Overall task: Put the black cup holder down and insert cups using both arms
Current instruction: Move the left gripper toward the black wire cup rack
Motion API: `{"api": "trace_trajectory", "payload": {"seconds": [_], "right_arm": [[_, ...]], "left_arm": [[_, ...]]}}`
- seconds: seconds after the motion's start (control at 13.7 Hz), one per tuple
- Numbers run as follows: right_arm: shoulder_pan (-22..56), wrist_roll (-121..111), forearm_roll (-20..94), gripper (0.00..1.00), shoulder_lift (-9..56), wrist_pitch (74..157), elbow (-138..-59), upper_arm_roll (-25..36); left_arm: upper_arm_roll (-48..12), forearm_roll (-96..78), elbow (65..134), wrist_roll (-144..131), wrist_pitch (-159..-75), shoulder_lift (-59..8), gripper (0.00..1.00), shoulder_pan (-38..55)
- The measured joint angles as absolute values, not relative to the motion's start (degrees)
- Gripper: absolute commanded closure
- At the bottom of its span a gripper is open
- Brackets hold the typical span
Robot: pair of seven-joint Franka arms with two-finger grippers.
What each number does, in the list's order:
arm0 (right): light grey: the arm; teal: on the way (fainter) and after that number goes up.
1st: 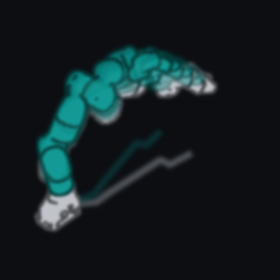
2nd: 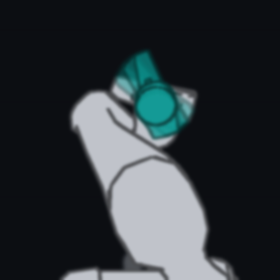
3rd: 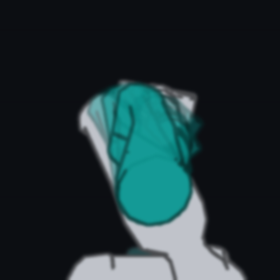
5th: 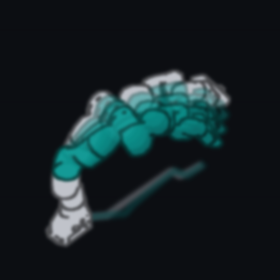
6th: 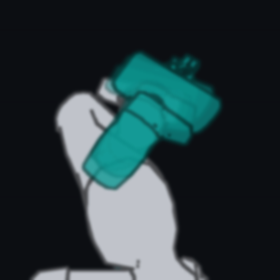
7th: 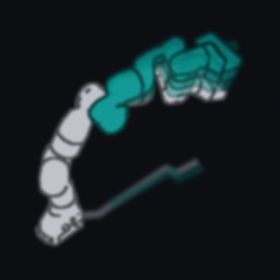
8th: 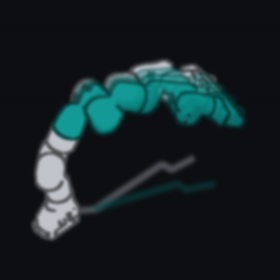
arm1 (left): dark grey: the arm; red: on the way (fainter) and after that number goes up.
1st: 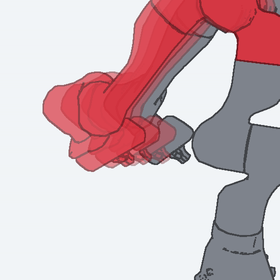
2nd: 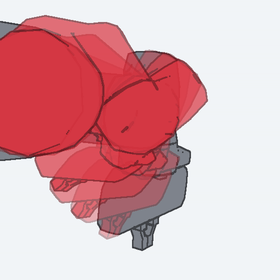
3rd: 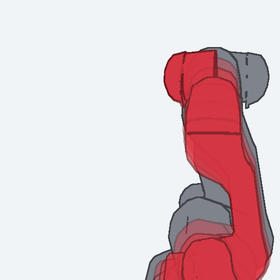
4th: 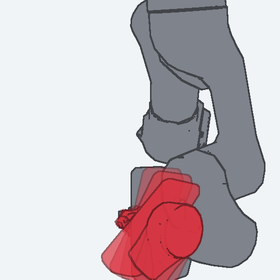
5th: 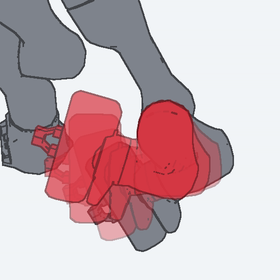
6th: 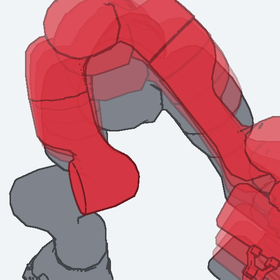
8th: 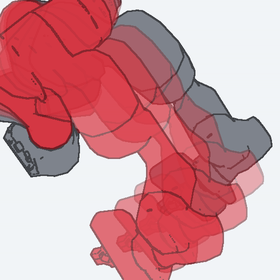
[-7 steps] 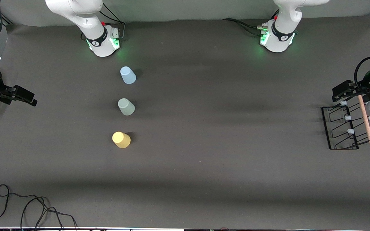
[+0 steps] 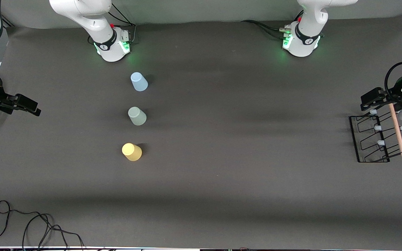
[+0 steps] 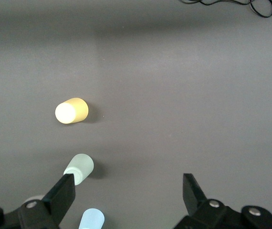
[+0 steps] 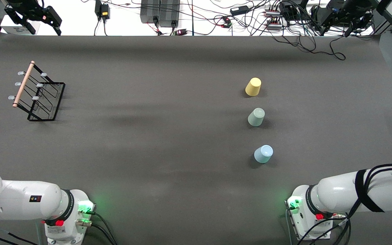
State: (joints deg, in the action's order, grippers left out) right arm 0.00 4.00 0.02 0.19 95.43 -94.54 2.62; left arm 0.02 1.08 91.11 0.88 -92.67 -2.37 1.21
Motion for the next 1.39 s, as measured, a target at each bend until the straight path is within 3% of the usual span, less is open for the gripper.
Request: {"api": "trace_trajectory", "payload": {"seconds": [0.44, 1.09, 1.39], "right_arm": [[0.00, 4.00, 0.02, 0.00, 0.51, 94.93, -94.54, 2.61], [0.03, 4.00, 0.02, 0.00, 0.69, 94.32, -94.54, 2.58], [0.02, 4.00, 0.02, 0.00, 0.70, 94.31, -94.54, 2.58]], "left_arm": [[0.41, 1.43, 92.09, 1.66, -93.08, -2.46, 0.00, 0.01], [1.40, 1.60, 95.48, 28.53, -100.70, -5.24, 0.00, -22.45], [1.32, 1.60, 96.94, 31.81, -103.37, -7.24, 0.00, -25.43]]}}
